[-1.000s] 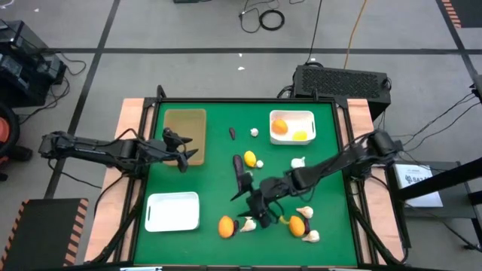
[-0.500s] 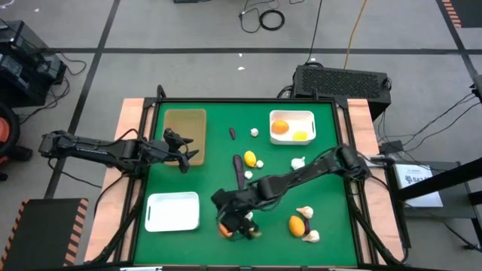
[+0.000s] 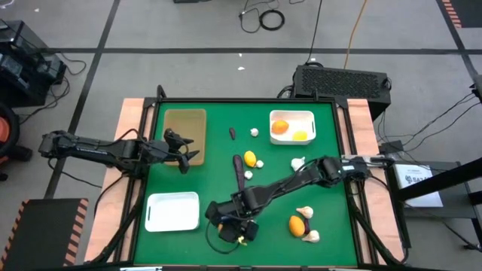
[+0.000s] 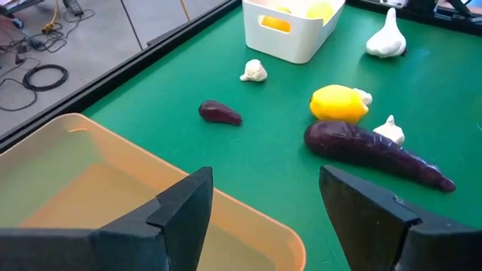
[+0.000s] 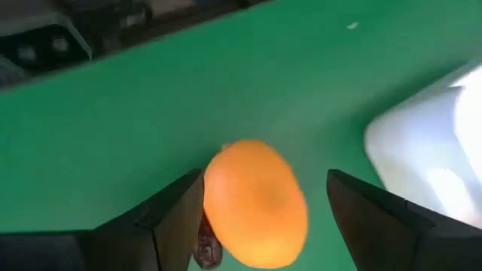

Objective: Sort produce into baskets
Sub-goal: Put the lemon into the top white bin

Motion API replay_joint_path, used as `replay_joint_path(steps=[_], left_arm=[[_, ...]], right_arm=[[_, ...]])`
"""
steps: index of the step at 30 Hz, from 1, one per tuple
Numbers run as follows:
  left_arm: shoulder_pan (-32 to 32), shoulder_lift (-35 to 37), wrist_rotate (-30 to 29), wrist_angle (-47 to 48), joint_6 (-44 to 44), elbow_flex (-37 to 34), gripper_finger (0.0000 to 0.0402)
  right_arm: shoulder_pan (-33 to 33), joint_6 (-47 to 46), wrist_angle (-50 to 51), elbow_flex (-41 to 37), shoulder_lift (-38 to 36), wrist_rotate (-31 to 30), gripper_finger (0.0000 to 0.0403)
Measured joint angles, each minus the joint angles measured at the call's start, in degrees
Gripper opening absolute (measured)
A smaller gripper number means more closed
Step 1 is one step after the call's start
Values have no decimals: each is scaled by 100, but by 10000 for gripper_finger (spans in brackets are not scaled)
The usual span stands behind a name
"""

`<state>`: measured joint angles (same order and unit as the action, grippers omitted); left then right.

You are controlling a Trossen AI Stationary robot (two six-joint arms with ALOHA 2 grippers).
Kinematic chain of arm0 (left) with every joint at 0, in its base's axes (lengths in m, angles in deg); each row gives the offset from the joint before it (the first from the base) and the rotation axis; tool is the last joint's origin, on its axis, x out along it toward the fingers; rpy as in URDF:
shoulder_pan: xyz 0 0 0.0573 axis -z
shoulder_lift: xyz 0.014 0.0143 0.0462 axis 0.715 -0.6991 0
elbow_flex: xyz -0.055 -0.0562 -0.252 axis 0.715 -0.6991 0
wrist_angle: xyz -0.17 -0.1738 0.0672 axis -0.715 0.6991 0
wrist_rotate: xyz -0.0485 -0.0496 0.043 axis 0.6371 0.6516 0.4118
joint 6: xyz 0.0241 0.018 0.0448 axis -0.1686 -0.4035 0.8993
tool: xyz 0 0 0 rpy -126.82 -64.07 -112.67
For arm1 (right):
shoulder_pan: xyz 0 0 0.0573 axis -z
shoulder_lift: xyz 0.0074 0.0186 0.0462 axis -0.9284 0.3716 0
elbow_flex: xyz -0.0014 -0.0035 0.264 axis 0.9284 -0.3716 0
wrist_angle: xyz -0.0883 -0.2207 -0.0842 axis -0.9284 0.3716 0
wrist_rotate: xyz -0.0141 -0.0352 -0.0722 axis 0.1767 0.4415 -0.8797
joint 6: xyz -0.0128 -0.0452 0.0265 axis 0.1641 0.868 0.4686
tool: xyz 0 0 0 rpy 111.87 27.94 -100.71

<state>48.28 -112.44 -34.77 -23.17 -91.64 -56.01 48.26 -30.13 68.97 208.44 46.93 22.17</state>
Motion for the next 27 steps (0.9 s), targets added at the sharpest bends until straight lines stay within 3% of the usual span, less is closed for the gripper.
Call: replay_joint_path(steps=[17, 27], left_arm=[[0, -147, 3, -82, 1, 7, 251], [1, -383, 2, -258, 7, 7, 251]], right_arm=[[-83, 1030, 109, -20, 271, -368, 270], [-65, 522, 142, -20, 283, -366, 270]])
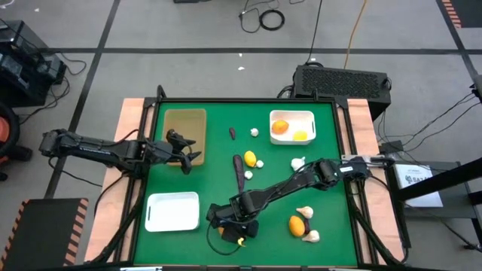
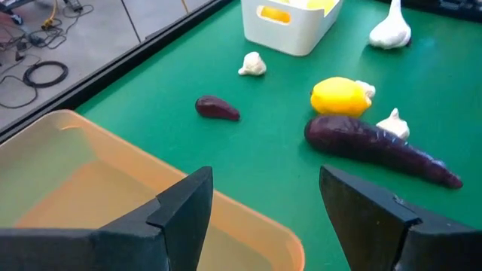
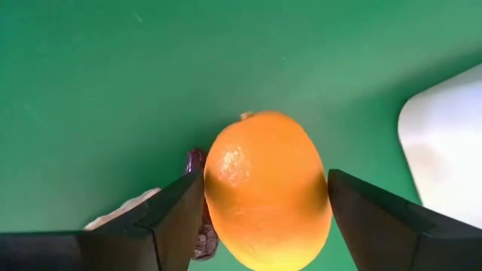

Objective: Sort produce into baskets
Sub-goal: Put the lemon into the top white bin

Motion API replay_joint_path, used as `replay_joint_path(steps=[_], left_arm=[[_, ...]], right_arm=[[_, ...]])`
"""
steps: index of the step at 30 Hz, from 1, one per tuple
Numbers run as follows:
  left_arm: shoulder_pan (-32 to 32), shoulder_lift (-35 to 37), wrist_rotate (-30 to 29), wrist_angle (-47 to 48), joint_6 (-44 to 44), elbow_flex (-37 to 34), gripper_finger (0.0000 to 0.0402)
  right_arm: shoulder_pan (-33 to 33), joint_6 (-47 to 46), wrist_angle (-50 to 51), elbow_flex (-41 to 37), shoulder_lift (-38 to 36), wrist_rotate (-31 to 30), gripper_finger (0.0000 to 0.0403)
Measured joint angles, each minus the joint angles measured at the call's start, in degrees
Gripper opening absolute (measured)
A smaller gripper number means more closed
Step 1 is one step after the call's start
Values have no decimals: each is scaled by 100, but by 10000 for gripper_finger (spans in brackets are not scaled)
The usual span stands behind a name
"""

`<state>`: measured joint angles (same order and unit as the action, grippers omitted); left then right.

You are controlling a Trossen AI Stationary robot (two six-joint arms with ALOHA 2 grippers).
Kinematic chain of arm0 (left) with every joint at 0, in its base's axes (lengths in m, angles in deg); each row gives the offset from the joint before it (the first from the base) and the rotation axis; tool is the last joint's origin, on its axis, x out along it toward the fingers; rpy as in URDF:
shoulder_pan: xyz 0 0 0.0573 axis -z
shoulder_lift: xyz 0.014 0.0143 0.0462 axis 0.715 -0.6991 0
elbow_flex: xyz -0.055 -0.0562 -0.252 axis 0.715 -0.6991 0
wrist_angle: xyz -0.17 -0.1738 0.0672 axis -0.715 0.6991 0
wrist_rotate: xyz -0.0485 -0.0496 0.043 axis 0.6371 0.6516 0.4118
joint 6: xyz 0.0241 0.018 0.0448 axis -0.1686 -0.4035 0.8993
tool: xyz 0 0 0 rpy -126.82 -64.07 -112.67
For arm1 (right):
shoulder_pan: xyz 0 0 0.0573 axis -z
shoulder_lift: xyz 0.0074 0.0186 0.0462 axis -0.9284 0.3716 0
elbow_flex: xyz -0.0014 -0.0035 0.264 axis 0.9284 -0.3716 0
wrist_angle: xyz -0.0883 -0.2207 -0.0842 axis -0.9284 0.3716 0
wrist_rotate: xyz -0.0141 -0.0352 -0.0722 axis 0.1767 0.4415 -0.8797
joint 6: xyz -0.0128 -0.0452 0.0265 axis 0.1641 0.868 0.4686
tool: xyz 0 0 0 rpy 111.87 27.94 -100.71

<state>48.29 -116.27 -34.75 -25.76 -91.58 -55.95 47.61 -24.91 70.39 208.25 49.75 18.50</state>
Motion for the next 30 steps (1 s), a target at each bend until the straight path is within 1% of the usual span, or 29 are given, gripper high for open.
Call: replay_joint_path(steps=[11, 18, 23, 30], left_arm=[[0, -89, 0, -37, 4, 0, 251], [-1, -89, 56, -63, 54, 0, 251], [4, -92, 562, -143, 271, 0, 251], [-1, -92, 570, -146, 269, 0, 251]], right_arm=[[36, -713, 54, 4, 59, 9, 270], [48, -846, -23, 11, 133, 14, 269], [59, -1106, -2, 9, 125, 10, 252], [59, -1364, 18, 5, 120, -10, 229]])
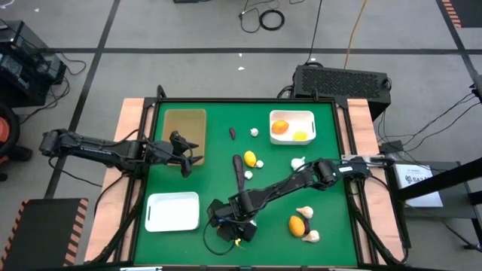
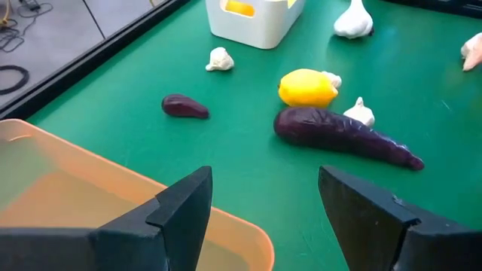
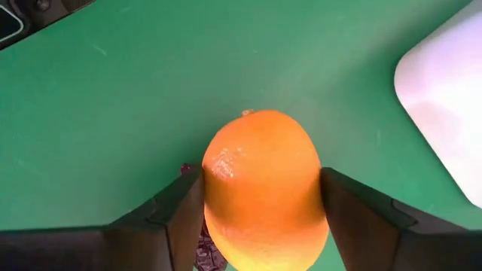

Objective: Sort produce into baskets
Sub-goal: Put the lemon into the top white bin

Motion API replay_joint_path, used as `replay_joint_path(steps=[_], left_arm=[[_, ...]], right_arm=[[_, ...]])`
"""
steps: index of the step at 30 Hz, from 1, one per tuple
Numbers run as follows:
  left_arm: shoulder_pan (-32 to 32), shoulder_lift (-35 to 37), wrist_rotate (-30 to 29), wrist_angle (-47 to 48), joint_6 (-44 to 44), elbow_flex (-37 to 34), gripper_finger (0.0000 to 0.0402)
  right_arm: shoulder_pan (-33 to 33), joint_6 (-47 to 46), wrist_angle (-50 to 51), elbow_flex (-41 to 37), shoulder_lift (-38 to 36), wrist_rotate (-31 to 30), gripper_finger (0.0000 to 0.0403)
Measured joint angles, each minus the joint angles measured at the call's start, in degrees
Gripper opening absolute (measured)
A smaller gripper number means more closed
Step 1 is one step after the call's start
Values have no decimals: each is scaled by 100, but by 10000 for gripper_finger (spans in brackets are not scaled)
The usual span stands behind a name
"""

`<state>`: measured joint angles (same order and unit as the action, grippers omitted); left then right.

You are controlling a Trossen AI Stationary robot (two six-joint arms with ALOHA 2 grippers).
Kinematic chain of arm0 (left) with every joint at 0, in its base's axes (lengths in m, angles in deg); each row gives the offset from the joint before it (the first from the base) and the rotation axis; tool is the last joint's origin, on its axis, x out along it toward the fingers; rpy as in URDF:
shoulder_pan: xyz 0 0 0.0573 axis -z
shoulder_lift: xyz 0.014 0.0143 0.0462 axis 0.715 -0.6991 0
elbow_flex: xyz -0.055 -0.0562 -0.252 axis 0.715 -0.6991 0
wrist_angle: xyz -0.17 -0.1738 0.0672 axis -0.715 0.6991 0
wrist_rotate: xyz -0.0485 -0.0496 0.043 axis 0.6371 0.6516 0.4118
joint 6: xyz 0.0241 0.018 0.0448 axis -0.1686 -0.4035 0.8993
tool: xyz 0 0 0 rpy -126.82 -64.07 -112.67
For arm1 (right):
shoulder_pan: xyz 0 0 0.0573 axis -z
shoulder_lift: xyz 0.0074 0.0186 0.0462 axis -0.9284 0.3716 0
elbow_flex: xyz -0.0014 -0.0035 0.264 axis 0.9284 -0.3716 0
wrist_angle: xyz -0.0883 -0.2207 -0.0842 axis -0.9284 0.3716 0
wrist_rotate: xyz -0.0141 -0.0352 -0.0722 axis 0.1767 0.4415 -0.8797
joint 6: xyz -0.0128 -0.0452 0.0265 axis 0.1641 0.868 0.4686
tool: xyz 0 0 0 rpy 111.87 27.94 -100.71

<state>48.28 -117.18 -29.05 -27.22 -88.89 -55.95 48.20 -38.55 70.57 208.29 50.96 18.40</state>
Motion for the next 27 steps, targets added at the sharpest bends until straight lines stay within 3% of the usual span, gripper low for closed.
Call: replay_joint_path(steps=[4, 11, 14, 20, 27], left_arm=[[0, 0, 0, 4, 0, 0, 251], [0, 0, -13, 2, 2, 0, 251], [0, -1, -27, -54, 20, -2, 251], [0, -5, -171, -217, 46, -7, 251], [1, -17, -179, -281, 42, -7, 251]], right_arm=[[0, -42, 162, 132, 3, -54, 227], [31, -90, 1576, 1102, 26, -924, 226], [172, -418, 1904, 1093, -160, -1023, 226], [798, -1031, 2623, 1097, -615, -977, 226], [2090, -1778, 3929, 1097, -1059, -985, 226]])
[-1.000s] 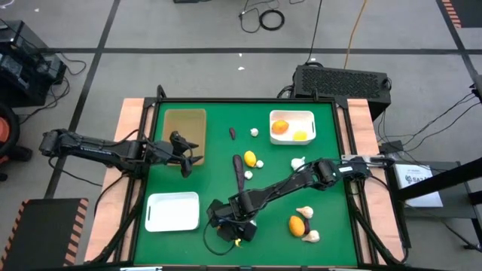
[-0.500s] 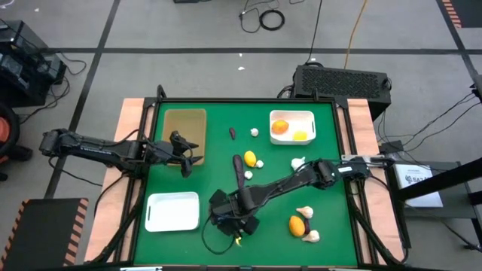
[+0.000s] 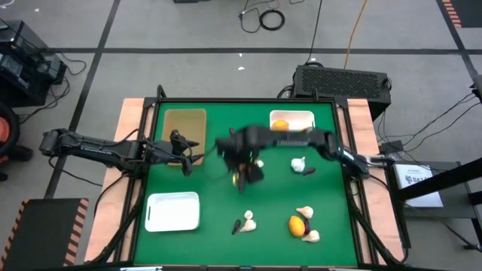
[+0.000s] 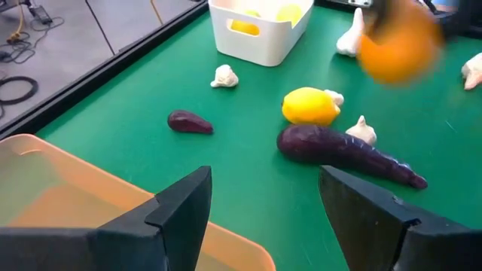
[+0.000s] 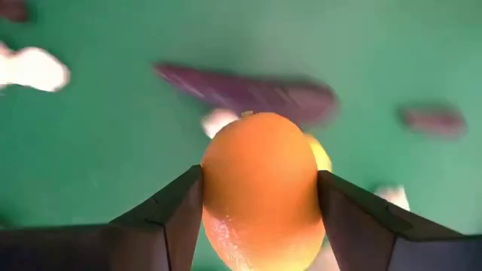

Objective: Sort produce into baskets
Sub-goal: Put the lemon into the top white bin

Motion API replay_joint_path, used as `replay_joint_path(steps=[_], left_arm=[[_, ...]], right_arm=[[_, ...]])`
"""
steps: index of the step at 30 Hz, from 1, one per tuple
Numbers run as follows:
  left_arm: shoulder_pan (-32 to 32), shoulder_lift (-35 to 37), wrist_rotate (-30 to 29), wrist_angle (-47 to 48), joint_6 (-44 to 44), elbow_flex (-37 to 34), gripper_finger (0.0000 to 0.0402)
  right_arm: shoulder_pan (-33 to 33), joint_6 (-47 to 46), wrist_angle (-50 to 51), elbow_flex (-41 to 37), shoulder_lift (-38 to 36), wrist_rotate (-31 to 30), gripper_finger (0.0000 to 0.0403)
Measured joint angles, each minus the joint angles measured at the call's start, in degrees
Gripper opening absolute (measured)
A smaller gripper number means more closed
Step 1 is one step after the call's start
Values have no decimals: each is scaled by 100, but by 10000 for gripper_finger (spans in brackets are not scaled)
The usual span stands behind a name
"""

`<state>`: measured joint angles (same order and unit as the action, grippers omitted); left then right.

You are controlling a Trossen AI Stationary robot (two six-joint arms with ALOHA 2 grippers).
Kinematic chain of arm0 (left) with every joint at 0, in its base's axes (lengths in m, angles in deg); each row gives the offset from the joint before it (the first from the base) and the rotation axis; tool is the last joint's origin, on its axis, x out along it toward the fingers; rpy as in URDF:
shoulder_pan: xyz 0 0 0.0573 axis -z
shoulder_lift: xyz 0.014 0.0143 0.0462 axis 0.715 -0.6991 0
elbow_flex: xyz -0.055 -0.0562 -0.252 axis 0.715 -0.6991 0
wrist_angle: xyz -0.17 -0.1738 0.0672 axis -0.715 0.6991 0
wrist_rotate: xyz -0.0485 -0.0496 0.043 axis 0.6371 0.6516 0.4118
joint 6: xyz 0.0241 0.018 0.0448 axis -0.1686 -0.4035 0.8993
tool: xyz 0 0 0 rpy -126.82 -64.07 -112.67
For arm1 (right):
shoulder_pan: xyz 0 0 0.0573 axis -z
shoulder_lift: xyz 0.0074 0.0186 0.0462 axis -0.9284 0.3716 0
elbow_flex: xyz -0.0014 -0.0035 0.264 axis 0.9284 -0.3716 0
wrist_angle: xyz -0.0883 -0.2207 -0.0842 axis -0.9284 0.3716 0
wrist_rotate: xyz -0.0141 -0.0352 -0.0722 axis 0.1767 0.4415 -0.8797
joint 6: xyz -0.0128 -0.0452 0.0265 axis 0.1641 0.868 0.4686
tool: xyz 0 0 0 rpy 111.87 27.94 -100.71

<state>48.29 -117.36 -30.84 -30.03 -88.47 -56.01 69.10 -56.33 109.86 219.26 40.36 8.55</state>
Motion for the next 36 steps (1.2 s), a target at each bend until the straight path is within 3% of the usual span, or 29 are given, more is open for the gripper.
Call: replay_joint_path(steps=[10, 15, 20, 28, 36], left_arm=[[-1, -15, 4, 8, -17, 0, 251], [-1, -93, 7, 13, -39, 0, 251], [1, -209, 9, -3, -33, 0, 251], [1, -450, 13, -16, -28, 0, 251], [1, -728, 46, -603, 118, 0, 251]], right_arm=[[2036, -627, 283, -2, -1001, 411, 226], [2753, -877, 275, -435, -1534, 465, 226], [3198, -768, 144, -1446, -2191, 474, 226], [3705, -678, -1457, -3971, -3342, 458, 226], [3898, -887, -2311, -5604, -3621, 429, 226]])
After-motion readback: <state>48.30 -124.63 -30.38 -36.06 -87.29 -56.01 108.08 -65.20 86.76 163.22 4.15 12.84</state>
